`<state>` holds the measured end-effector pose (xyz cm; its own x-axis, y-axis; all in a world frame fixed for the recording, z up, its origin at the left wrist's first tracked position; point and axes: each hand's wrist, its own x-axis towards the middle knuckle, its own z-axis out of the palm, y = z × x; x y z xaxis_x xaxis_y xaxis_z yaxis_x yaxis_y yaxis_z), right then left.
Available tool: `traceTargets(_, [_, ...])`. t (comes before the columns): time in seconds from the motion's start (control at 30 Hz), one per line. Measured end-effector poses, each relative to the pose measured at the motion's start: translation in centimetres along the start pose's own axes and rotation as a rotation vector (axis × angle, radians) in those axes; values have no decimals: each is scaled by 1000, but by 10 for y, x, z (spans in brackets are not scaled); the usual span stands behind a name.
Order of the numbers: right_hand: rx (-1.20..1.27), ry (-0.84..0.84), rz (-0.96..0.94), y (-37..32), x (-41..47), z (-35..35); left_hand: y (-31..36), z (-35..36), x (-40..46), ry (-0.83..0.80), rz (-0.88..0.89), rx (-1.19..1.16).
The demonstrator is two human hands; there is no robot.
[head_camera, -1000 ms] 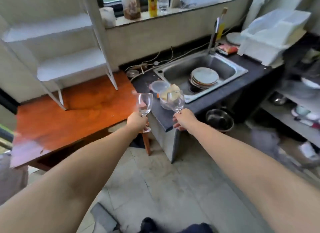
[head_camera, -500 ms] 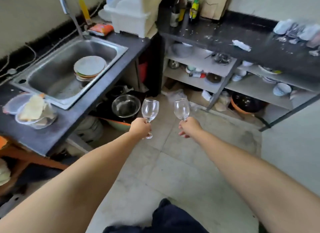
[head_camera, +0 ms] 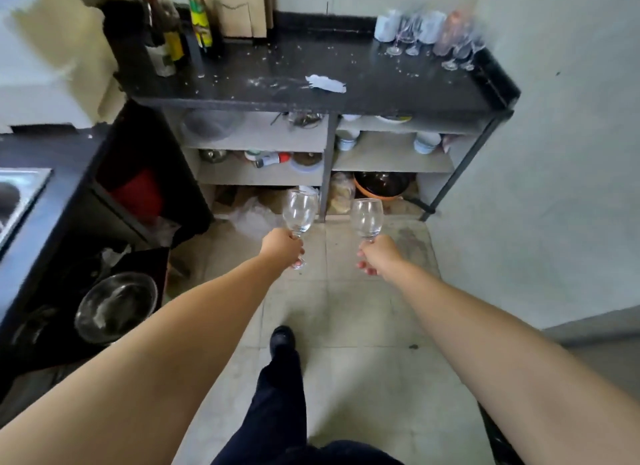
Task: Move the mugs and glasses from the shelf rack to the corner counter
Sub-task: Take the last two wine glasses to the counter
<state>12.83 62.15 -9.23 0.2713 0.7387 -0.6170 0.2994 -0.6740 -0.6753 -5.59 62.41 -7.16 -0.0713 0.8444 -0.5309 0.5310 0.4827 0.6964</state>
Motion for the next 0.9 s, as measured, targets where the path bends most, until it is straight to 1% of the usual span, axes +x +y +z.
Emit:
traceTargets(0.13, [56, 53, 13, -44, 48, -22, 59, -5, 65, -98, 53, 18])
traceTargets(0.23, [107, 74, 10, -78, 77, -37, 101, -15, 114, -67, 79, 57])
traceTargets(0.4, [174, 129, 3, -130, 132, -73, 173, -10, 192, -102, 129, 114])
traceTargets(0.5, [251, 154, 22, -154, 173, -100, 215, 9, 231, -156, 126, 83])
traceTargets(0.57, [264, 170, 29, -164, 199, -117, 236, 24, 250, -205, 96, 30])
traceTargets(0.67, [253, 189, 34, -182, 255, -150, 278, 50, 291, -233, 75, -32])
traceTargets(0.9, [237, 166, 32, -244, 371, -237, 379, 86, 388, -155, 46, -129])
